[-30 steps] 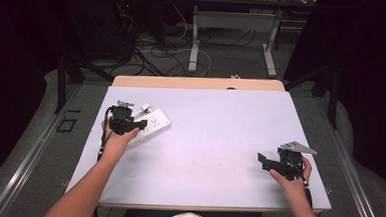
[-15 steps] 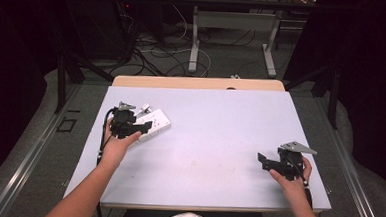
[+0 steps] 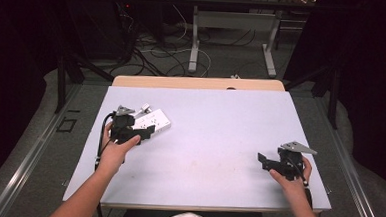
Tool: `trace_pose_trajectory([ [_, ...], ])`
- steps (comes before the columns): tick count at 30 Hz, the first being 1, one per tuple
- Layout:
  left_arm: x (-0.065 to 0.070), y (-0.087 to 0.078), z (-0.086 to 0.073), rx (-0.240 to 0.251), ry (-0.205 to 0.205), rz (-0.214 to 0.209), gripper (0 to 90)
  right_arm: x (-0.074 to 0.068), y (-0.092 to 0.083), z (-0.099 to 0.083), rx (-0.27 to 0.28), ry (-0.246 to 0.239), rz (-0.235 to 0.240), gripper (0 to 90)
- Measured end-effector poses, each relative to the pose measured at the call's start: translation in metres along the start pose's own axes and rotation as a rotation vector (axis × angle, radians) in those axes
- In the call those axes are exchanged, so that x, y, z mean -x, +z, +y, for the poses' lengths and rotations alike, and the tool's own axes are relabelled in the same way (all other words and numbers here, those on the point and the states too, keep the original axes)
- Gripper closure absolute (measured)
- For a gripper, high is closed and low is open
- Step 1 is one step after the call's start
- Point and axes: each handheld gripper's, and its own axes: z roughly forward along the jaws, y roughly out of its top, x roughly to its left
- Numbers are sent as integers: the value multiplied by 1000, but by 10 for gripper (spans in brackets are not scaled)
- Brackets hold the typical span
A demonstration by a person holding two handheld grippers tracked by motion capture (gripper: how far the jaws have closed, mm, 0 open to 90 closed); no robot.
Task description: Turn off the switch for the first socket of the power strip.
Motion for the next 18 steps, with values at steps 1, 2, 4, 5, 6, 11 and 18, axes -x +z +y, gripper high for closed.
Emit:
trace_pose_trajectory([
  [1,1,-1,-1,5,5,-3,85,0,0,0,1,-4,0,165],
  [2,1,-3,-2,4,4,-7,52,0,0,0,6,-3,-5,165],
  [4,4,-6,-3,12,-13,-20,1,0,0,0,3,-4,0,165],
  [5,4,-8,-4,18,-2,-22,2,0,0,0,2,1,1,165],
  [6,5,-10,-4,17,-14,-36,2,0,0,0,0,3,1,165],
  [11,9,-18,-8,46,-8,-64,1,0,0,0,3,-5,0,165],
  [18,14,-25,-18,46,-28,-102,2,0,0,0,5,-4,0,165],
])
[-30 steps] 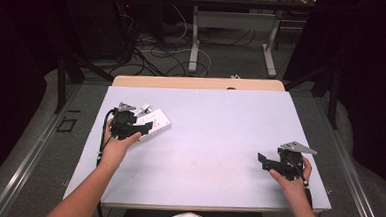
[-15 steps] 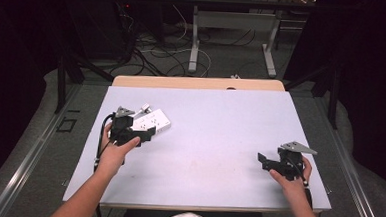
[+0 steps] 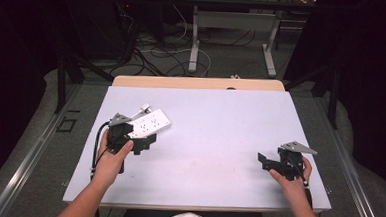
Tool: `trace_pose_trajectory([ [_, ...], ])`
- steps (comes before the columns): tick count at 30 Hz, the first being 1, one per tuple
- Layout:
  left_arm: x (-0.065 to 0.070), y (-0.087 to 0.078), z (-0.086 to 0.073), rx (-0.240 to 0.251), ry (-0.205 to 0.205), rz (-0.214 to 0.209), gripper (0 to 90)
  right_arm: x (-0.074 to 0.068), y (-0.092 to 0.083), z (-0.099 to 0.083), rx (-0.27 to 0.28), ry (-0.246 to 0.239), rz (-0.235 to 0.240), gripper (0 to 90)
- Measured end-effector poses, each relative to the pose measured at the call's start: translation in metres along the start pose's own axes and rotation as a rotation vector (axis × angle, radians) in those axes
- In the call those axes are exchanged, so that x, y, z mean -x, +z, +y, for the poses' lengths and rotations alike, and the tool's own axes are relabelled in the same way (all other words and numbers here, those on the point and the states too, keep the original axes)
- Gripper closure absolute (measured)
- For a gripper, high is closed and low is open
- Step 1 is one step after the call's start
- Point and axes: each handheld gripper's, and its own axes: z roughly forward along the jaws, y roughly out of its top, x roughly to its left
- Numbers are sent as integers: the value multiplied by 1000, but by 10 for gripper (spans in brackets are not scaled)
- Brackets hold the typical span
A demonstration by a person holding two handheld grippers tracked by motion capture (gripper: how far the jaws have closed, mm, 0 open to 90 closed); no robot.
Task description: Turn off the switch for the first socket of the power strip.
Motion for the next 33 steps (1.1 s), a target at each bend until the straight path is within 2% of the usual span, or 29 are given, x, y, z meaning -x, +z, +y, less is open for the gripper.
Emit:
trace_pose_trajectory([
  [3,1,-2,-4,-15,-3,-2,2,0,0,0,-1,0,0,165],
  [4,1,-2,-6,-4,3,13,2,0,0,0,-1,0,1,165],
  [5,1,-4,-7,-22,10,11,3,0,0,0,0,-4,0,165],
  [6,2,-4,-9,-5,15,24,4,0,0,0,0,-4,0,165],
  [8,1,-7,-12,-17,19,22,4,0,0,0,2,-4,-1,165],
  [13,-3,-11,-24,-14,21,32,6,0,0,0,4,-3,-2,165],
  [19,-13,-16,-38,-4,-6,48,9,0,0,0,4,-6,-2,165],
  [26,-23,-21,-53,22,-64,67,17,0,0,0,3,-6,-3,165],
  [29,-27,-23,-56,15,-61,67,20,-1,0,0,10,-4,-8,165],
  [33,-30,-25,-60,37,-67,76,20,-1,0,0,12,3,-11,165],
])
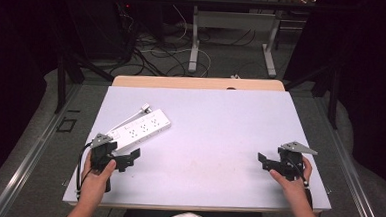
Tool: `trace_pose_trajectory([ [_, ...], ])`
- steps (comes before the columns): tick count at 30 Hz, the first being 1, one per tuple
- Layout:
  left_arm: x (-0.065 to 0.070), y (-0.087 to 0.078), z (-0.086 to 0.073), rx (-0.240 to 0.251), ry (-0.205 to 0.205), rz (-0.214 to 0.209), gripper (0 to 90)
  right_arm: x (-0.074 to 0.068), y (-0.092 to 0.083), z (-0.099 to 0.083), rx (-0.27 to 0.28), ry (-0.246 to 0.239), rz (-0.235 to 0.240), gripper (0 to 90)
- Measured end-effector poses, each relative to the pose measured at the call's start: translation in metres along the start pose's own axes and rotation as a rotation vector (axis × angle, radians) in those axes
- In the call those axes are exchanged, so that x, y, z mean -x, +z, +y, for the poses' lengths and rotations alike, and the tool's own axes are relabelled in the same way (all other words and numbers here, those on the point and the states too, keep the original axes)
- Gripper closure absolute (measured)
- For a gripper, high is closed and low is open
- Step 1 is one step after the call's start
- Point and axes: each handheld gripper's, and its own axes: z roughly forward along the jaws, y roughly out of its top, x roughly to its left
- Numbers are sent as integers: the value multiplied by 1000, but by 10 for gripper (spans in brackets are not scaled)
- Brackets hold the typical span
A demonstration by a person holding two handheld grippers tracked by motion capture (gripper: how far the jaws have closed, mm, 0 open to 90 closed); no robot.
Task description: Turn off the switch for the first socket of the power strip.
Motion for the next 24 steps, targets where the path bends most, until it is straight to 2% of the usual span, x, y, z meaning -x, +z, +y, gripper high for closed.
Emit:
trace_pose_trajectory([
  [3,-4,1,-3,5,-13,6,20,0,-1,0,-2,2,2,165],
  [6,-7,1,-6,-9,-8,16,20,1,-1,0,0,-1,2,165],
  [8,-8,3,-8,6,-13,21,20,1,-1,0,2,-5,4,165],
  [9,-9,2,-8,-14,-8,14,20,1,-1,0,2,-6,3,165],
  [11,-9,4,-10,-1,-5,25,20,1,-1,0,0,-6,4,165],
  [19,-12,8,-12,-19,26,40,20,1,0,1,-6,-10,16,165],
  [24,-13,11,-13,-30,29,43,20,1,1,0,-11,-14,18,165],
])
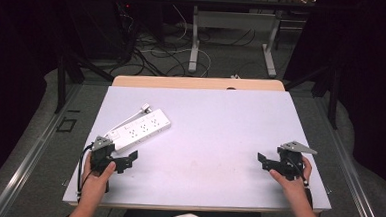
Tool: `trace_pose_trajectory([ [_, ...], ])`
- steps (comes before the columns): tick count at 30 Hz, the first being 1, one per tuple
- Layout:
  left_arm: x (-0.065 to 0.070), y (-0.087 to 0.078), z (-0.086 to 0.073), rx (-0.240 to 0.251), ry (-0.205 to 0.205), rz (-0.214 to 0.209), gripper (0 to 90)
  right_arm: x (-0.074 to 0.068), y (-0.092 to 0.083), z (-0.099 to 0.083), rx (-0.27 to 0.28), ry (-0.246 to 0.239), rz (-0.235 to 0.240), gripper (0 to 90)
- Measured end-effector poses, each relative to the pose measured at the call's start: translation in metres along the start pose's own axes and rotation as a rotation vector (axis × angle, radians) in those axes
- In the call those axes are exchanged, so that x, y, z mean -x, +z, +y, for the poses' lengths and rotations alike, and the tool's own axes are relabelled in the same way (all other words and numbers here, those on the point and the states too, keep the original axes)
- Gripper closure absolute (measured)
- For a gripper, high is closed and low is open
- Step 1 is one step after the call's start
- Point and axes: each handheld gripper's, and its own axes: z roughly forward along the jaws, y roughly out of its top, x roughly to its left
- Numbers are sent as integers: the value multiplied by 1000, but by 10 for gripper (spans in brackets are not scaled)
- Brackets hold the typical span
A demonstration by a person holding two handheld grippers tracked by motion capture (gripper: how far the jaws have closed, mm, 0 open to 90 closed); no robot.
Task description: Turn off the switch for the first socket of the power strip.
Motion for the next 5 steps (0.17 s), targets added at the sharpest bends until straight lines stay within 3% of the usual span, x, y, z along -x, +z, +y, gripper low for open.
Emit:
trace_pose_trajectory([
  [5,1,0,0,-1,-4,-4,20,0,0,0,1,5,1,165],
])
